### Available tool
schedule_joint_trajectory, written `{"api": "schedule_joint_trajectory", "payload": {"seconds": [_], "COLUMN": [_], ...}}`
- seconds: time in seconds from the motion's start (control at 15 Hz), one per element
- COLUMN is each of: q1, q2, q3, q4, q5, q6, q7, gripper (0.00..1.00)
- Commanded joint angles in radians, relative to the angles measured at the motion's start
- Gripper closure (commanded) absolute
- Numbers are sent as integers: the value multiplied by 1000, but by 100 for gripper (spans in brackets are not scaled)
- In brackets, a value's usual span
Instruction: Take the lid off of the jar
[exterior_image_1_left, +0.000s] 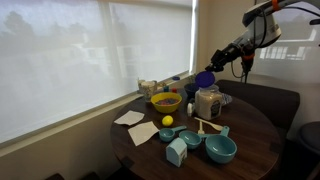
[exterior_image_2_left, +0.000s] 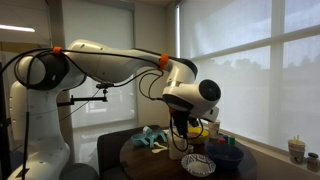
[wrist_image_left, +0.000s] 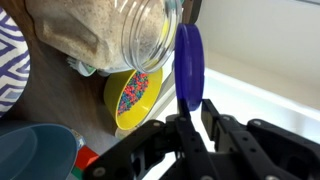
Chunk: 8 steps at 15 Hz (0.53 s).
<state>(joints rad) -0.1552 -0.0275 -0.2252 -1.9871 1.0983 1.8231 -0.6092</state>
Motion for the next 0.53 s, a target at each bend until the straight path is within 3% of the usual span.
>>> {"api": "schedule_joint_trajectory", "payload": {"seconds": [0.0, 0.4, 0.47], "q1": [-28, -50, -51], "q2": [-51, -99, -103], "q3": [-5, -23, -24], "q4": [-11, -28, -28], "q5": [19, 6, -1], "q6": [-66, -129, -127], "q7": [-17, -13, -12], "gripper": [95, 95, 90]}}
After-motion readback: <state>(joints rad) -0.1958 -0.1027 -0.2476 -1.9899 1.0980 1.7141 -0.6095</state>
